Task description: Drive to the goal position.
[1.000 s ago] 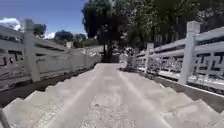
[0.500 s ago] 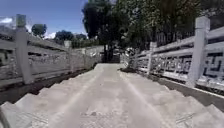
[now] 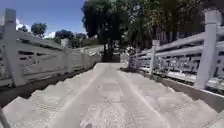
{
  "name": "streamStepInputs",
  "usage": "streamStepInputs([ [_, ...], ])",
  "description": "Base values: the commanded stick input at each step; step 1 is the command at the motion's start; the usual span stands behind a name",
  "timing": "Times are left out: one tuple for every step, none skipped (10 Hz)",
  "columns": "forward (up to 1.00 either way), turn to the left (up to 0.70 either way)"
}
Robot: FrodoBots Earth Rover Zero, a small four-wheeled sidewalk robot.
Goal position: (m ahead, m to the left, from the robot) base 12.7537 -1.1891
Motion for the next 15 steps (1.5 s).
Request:
streamStepInputs([
  [0.45, 0.00],
  [0.45, 0.00],
  [0.45, 0.00],
  [0.45, 0.00],
  [0.45, 0.09],
  [0.45, 0.20],
  [0.45, 0.00],
  [0.45, 0.00],
  [0.45, 0.00],
  [0.45, 0.00],
  [0.45, 0.00],
  [0.45, 0.00],
  [0.45, 0.00],
  [0.45, 0.00],
  [0.45, 0.00],
])
